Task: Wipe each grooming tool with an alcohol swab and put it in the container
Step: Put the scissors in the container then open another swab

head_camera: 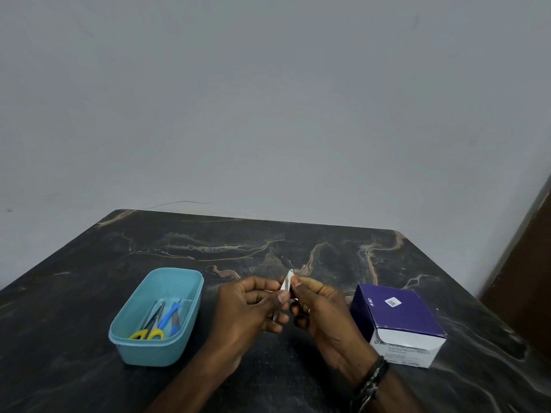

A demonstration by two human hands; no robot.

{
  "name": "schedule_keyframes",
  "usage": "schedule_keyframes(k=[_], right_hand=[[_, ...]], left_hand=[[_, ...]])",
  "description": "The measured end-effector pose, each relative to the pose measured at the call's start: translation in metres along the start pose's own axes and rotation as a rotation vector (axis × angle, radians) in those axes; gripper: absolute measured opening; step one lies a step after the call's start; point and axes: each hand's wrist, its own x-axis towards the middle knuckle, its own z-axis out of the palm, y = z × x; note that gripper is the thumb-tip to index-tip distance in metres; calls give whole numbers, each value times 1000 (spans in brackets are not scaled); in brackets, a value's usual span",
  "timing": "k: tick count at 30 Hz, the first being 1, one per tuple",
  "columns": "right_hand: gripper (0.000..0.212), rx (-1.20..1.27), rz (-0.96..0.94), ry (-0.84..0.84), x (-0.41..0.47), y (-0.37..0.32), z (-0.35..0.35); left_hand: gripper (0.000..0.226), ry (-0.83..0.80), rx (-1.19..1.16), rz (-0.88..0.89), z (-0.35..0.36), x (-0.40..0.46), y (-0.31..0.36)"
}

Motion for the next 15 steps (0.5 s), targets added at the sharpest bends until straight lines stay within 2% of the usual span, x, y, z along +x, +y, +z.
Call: schedule_keyframes(k=[4,9,15], right_hand=[[20,-30,-2,-19,-2,0,0],[14,-3,-24,36,-1,0,-2],[22,34,-55,64,-2,-2,-2]], left_hand=[[22,14,7,8,-2,1,-1],[24,17,47,-5,-1,2,-4],[16,13,93,15,0,1,-5]])
